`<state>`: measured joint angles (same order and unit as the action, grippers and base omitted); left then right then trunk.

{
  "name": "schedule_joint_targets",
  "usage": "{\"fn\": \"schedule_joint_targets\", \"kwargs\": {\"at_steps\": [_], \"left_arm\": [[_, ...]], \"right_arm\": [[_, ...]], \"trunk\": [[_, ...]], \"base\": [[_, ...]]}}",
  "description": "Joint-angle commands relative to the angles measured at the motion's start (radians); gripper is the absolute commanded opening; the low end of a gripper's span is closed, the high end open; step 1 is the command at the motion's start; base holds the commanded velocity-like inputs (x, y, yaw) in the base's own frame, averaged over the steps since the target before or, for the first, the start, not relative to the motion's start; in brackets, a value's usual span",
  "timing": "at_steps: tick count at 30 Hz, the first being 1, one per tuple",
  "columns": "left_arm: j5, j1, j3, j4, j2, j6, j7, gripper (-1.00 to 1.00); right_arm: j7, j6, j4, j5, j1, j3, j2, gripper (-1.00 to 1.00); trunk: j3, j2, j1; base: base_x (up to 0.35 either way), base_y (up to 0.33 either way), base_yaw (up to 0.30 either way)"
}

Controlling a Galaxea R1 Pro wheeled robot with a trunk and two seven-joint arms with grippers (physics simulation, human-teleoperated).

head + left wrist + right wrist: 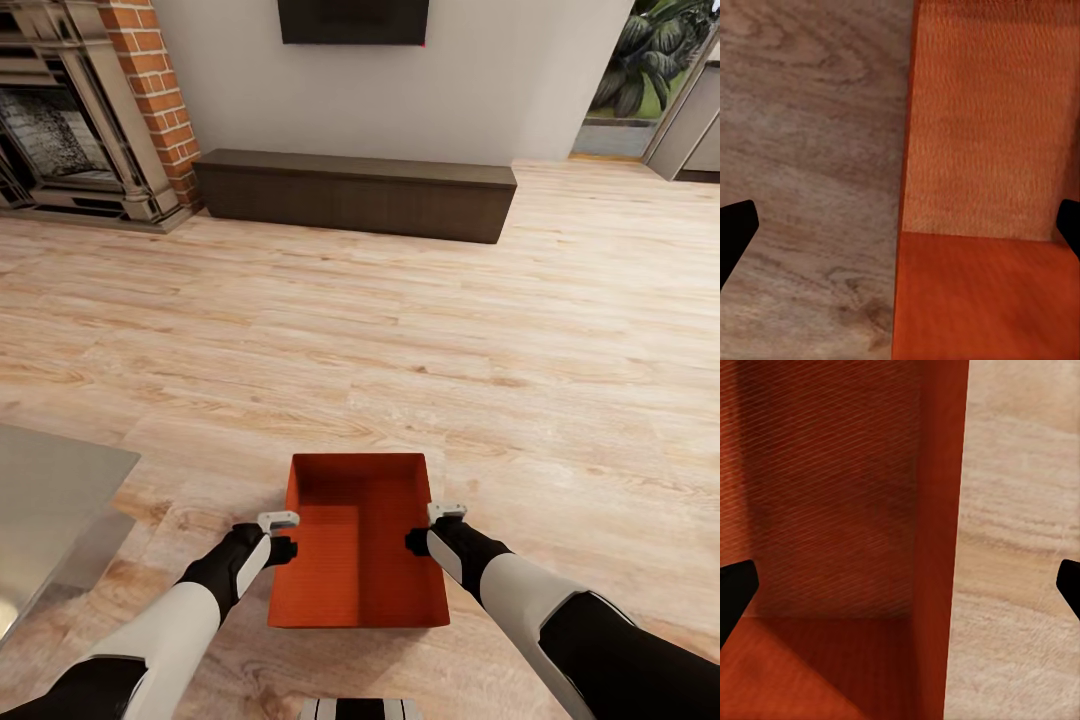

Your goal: Move the two storage containers from the living room to the garage. In the garage, place one container on the floor and stack the other container on top of it (either order is fine).

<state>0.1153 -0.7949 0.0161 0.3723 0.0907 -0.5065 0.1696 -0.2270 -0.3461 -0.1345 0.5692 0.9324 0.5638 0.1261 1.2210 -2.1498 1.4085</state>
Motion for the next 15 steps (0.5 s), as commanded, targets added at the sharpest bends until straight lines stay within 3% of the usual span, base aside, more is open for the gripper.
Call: {"fn": "schedule_joint_targets", "kwargs": {"at_steps": [1,15], "left_arm": [[0.011,0.0,0.002,0.003,0.0,-0.004,0.007,1.0],[0.009,0.0,0.003,0.013,0.001,-0.007,0.009,1.0]], "right_arm": [[-0.006,-0.005,-0.002,0.009,0.0,0.008,0.0,1.0],[-0.006,-0.005,-0.001,0.009,0.0,0.009,-0.005,1.0]], "trunk": [[0.001,0.0,0.0],[0.001,0.0,0.0]], "base": [[0.0,0.0,0.0],[0.0,0.0,0.0]]}}
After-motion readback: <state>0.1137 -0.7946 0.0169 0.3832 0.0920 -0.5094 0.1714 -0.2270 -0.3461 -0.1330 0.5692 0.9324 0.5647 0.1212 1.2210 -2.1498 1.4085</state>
